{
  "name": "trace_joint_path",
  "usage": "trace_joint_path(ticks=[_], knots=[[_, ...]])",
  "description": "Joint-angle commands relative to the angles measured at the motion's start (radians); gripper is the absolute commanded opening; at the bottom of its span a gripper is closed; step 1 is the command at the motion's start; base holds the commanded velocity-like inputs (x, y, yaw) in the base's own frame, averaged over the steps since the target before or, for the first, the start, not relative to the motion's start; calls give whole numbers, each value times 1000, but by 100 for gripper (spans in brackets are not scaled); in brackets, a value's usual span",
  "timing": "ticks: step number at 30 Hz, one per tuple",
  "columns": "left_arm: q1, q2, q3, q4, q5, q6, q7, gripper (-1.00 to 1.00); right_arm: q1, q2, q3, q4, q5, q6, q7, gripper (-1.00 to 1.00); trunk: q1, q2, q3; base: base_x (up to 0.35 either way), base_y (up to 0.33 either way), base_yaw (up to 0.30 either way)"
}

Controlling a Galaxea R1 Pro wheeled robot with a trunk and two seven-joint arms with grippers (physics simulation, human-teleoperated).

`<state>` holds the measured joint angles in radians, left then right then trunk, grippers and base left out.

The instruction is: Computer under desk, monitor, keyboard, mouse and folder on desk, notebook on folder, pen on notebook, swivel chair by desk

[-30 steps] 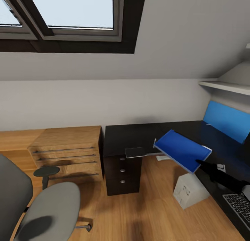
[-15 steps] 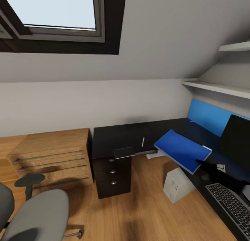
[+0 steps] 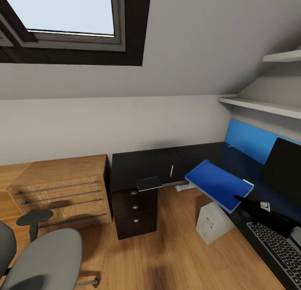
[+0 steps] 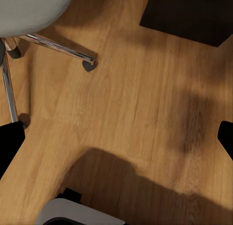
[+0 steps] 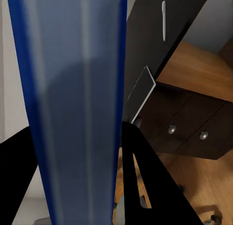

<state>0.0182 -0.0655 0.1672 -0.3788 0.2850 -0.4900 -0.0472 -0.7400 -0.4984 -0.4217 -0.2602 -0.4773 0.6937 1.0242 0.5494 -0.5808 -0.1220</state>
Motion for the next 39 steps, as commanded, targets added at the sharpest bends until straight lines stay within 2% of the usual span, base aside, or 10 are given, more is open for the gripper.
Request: trace_joint_path(ticks=[1, 21, 22, 27, 30, 32, 33, 39], knots=[[0, -1, 2, -2, 8, 0, -5, 100, -1, 0, -2, 3, -4, 6, 1, -100, 0, -1, -2, 0, 0, -1], [0, -1, 1, -2, 8, 1, -5, 100, -1, 2, 1, 7, -7, 7, 3, -100, 0, -1, -2, 0, 0, 0], [0, -1, 0, -2, 8, 0, -5, 100, -1, 5, 1, 7, -7, 6, 2, -100, 0, -1, -2, 0, 0, 0], [0, -1, 0, -2, 8, 0, -5, 100, -1, 50, -12, 3, -5, -9, -3, -100, 0, -1, -2, 0, 0, 0], [0, -2, 0, -2, 8, 0, -5, 100, -1, 77, -58, 3, -5, -21, -25, -100, 0, -1, -2, 0, 0, 0], [0, -2, 0, -2, 8, -1, -5, 100, -1, 86, -86, 3, -5, -23, -40, -100, 0, -1, -2, 0, 0, 0], [0, -2, 0, -2, 8, -1, -5, 100, -1, 93, -118, 2, -5, -25, -54, -100, 0, -1, -2, 0, 0, 0], [0, -2, -1, -2, 8, -1, -5, 100, -1, 106, -231, 0, -6, -30, -139, -100, 0, -1, -2, 0, 0, 0]])
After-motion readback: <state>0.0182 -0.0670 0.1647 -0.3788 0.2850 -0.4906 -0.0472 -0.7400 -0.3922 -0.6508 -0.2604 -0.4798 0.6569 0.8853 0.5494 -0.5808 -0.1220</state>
